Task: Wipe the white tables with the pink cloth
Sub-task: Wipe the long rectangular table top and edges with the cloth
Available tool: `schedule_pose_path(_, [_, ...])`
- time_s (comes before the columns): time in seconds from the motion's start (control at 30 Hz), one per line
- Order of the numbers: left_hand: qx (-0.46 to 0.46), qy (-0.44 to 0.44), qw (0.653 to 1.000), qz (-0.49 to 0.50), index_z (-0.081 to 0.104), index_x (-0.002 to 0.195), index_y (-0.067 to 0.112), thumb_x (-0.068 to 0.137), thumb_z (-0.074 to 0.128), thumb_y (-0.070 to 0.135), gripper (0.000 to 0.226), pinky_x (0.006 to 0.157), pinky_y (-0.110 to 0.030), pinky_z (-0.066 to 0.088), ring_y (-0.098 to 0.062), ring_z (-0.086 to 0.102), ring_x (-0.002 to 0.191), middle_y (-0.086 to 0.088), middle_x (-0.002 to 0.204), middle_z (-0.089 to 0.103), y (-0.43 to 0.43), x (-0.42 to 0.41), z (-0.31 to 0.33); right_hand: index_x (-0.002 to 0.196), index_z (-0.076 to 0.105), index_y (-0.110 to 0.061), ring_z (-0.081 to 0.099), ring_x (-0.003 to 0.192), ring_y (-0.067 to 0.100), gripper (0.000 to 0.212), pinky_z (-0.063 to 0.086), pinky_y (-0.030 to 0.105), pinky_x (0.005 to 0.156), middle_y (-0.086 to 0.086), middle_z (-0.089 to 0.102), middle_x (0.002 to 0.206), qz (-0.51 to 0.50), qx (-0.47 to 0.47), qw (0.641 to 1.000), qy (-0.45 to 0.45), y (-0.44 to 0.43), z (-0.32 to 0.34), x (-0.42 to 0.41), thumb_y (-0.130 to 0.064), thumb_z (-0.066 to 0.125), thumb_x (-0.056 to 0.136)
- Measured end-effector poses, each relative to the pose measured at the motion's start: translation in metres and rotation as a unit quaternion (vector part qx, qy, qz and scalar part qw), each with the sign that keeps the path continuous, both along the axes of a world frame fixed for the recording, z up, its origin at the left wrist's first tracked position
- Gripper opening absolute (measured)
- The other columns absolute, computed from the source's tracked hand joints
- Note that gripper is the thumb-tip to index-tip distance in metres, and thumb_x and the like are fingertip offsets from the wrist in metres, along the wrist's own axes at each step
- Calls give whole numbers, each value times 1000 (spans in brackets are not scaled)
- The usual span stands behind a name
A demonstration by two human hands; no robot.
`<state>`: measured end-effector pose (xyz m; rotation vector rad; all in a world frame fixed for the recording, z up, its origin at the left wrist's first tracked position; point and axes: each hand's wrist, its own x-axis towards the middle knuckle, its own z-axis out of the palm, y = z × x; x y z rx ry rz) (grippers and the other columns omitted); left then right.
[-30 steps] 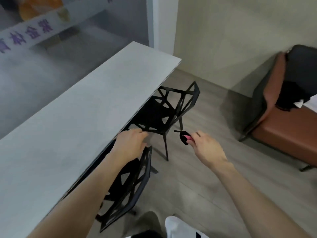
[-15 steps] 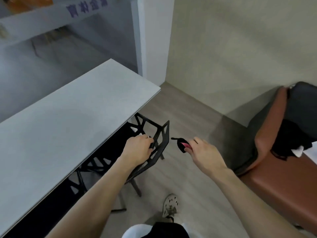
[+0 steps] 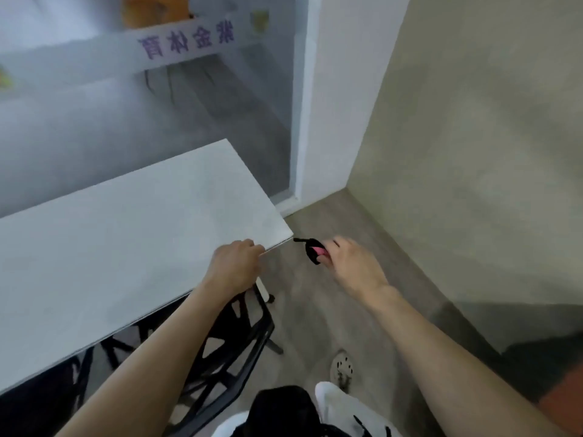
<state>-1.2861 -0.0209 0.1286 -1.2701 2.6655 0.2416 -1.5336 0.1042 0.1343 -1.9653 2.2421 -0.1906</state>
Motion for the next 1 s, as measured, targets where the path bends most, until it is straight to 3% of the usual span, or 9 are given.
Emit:
schedule_pose_path(0.13, [25,-25,994,106,57,151,30,108,55,41,45,93,-41,57,-21,65,124,6,139,64,-23,-5,9,118,65,-14,63,96,26,30,46,38,68,2,62,108,106,9,994,-28,-94,-5,-35,-41,53,112])
schedule_pose_path(0.4, [25,-48,949,312,57,152,31,108,55,44,46,92,-36,57,-17,65,123,8,139,64,-76,16,-7,113,63,-15,59,84,19,32,53,39,71,-2,64,101,282,14,957,-63,-271,-14,-23,-42,45,114])
schedule_pose_path(0.57, [85,-35,927,362,53,156,32,106,60,45,52,99,-40,55,-20,60,131,5,146,59,-166,-6,-32,107,61,-16,62,80,25,30,50,42,66,3,66,92,265,54,959,-82,-371,-38,-37,-43,50,112])
schedule_pose_path(0.7, [134,-47,910,389,42,162,34,100,68,49,69,101,-44,54,-25,54,136,-1,150,52,-226,-23,-48,107,54,-18,60,74,26,30,45,39,64,6,64,90,271,88,957,-53,-437,-48,-53,-45,45,114])
schedule_pose_path(0.83, [157,-43,887,433,22,169,41,88,82,57,102,110,-49,50,-29,37,154,-7,170,30,-284,-30,-65,113,56,-16,61,78,32,30,43,40,65,10,63,94,308,90,946,-53,-533,-60,-38,-44,45,114])
schedule_pose_path(0.93, [175,-45,838,515,7,170,48,79,90,60,124,117,-59,45,-32,9,166,-8,179,3,-327,-21,-84,114,59,-11,54,83,31,25,37,40,67,6,56,89,346,42,935,-68,-605,-78,-5,-34,48,114])
schedule_pose_path(1.0, [187,-40,794,577,0,168,54,74,95,59,134,116,-65,45,-36,-1,166,-8,179,-10,-350,-10,-95,113,60,-9,57,87,31,15,38,39,66,8,62,91,385,-7,921,-59,-643,-95,21,-23,55,112])
